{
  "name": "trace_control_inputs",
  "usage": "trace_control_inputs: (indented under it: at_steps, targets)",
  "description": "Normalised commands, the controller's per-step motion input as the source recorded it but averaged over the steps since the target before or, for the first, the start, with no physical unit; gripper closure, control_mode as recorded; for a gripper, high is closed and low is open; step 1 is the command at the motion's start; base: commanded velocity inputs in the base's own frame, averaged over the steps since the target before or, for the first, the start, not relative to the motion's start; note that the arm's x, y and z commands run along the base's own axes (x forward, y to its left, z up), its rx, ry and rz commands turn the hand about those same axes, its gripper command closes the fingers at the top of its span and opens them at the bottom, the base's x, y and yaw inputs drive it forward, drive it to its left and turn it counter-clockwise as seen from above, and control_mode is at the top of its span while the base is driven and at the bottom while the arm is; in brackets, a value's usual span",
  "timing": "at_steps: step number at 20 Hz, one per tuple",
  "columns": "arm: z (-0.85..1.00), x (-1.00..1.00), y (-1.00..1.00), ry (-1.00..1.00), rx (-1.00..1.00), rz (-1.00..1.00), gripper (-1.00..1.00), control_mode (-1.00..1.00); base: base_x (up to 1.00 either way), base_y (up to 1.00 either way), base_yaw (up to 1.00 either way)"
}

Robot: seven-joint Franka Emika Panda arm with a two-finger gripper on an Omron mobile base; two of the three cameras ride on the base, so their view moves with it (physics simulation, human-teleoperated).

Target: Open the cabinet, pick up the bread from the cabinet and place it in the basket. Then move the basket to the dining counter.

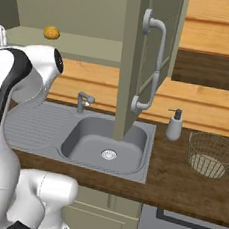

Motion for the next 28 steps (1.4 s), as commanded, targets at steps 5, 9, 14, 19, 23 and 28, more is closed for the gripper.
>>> trace_control_inputs:
  at_steps: [5, 9, 14, 19, 23, 28]
  targets:
    - [0.0, 0.48, 0.88, 0.15, 0.0, 0.25, -1.0, -1.0, 0.0, 0.0, 0.0]
    - [0.02, 0.61, 0.8, 0.16, 0.0, 0.24, -1.0, -1.0, 0.0, 0.0, 0.0]
    - [0.01, 0.48, 0.89, 0.08, 0.0, 0.2, -1.0, -1.0, 0.0, 0.0, 0.0]
    - [-0.07, 0.06, 0.94, 0.0, -0.05, 0.01, -1.0, -1.0, 0.0, 0.0, 0.0]
    - [-0.06, 0.0, 0.96, 0.0, -0.11, -0.07, -1.0, -1.0, 0.0, 0.0, 0.0]
    - [-0.1, 0.12, 0.44, 0.03, -0.06, -0.1, -1.0, -1.0, 0.0, 0.0, 0.0]
